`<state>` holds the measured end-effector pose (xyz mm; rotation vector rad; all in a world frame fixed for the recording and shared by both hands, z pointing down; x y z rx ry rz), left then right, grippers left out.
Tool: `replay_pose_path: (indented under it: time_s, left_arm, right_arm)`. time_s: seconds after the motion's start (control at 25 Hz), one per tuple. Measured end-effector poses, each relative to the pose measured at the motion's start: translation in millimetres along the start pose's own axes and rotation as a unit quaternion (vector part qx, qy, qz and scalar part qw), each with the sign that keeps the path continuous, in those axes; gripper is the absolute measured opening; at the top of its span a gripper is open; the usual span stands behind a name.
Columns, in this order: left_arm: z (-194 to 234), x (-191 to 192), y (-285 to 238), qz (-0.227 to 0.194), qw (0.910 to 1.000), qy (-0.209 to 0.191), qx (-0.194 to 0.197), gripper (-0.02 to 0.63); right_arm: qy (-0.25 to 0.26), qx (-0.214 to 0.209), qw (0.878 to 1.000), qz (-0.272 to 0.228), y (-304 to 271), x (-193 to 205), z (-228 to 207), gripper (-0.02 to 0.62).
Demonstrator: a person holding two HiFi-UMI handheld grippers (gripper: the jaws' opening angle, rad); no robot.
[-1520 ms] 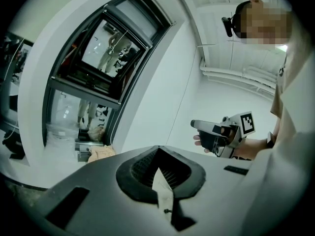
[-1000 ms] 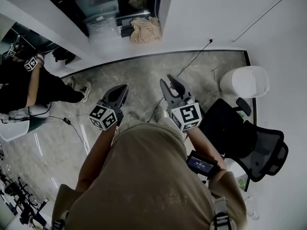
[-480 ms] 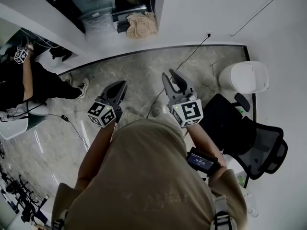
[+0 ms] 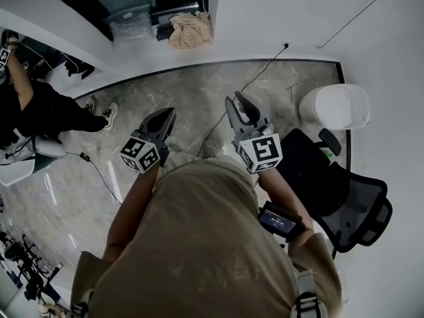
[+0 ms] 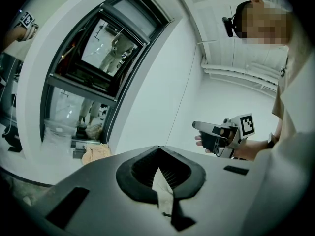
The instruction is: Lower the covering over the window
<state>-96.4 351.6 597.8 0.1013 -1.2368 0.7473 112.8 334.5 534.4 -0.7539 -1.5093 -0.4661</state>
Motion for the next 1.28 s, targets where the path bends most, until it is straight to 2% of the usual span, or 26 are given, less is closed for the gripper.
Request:
replay_pose_path:
  time_s: [0.24,0.64,1.0,1.28]
  left_arm:
    - [-18.3,11.6,-15.6,-0.009,0.9999,0.009,-0.011,0.014]
    - [-23.0,13.6,-24.4,-0.023,0.9988,0.019,-0.038,0.014]
    - [-21.8,9.0,-30.3,-0.021,0.9982,0.019,-0.054,0.014]
    - [-40.4,32.6,-30.3,0.012,0.9987,0.020,-0.046,0.014]
  right_arm:
    - [0.008,-0.015,1.000,0.007,11.4,8.6,-21.0,0.100]
    - [0.026,-0.054,0.998,0.016,5.1,8.5,-34.2,0.069]
    - [0.015,-0.077,0.997,0.010,-6.0,7.9,-41.2,0.069]
    - [-0.012,-0.085,0.996,0.036,9.9,35.6,-33.5,0.069]
Point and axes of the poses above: the fingertips, and each gripper's own axes: y backward along the fingers, z to its left, x out of its underside, the point moved 4 cm from there along y, backward along the fingers, and after that the axes turned 11 degrees about -x, right-handed, at the moved point
